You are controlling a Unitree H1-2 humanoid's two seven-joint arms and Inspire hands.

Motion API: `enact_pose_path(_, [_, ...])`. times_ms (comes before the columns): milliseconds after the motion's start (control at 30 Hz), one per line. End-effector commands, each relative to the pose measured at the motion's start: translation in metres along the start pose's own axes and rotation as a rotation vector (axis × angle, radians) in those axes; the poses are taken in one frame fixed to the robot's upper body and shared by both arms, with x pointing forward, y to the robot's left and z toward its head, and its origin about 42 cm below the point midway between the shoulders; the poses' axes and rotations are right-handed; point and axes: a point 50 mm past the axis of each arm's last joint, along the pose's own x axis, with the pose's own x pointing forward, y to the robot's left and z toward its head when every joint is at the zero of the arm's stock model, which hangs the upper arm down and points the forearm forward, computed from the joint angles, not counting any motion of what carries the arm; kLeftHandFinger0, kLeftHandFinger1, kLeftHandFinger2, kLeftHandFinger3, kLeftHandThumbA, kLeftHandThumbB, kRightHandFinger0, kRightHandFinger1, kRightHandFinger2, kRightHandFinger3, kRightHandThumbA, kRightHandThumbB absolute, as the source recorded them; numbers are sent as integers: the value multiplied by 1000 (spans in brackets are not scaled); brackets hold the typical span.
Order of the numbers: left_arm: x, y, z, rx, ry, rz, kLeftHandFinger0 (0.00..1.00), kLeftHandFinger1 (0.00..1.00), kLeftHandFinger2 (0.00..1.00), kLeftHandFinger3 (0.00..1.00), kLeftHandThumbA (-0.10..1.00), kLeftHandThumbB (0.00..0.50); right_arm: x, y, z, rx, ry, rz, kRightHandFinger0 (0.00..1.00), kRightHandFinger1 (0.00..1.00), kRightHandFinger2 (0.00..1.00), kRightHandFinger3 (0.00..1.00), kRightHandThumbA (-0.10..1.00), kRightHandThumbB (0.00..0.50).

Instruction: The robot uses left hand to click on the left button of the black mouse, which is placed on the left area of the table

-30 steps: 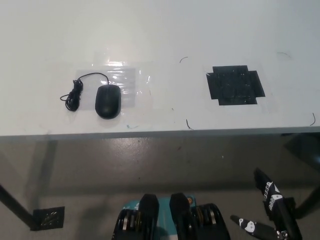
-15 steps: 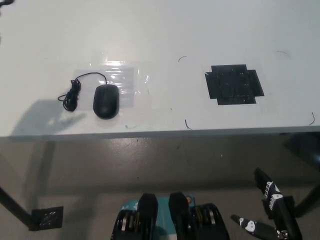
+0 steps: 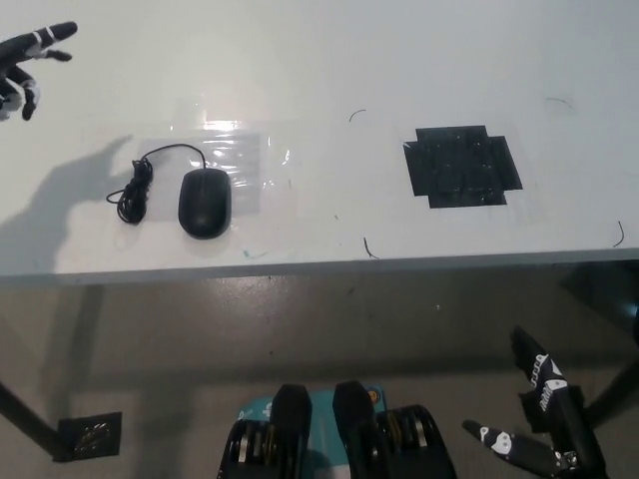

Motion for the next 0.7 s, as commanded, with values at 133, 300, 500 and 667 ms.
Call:
enact_pose_path(133, [-21, 33, 16, 114, 85, 10, 0, 1, 190, 1000, 1000, 424, 20, -5, 14, -25, -76, 29, 1000, 1000, 1000, 1000, 1000, 158])
enact_pose_path(300, [-18, 27, 27, 135, 98, 5, 0, 0, 178, 1000, 1000, 399, 21, -6, 14, -36, -83, 40, 993, 1000, 1000, 1000, 1000, 151])
enact_pose_path(500, [-10, 18, 51, 196, 82, -39, 24, 6, 217, 1000, 1000, 372, 20, -5, 16, -31, -80, 47, 984, 1000, 1000, 1000, 1000, 157])
enact_pose_path(667, [-5, 7, 76, 266, 83, -55, 0, 0, 275, 1000, 1000, 324, 20, -6, 16, -45, -81, 56, 965, 1000, 1000, 1000, 1000, 152])
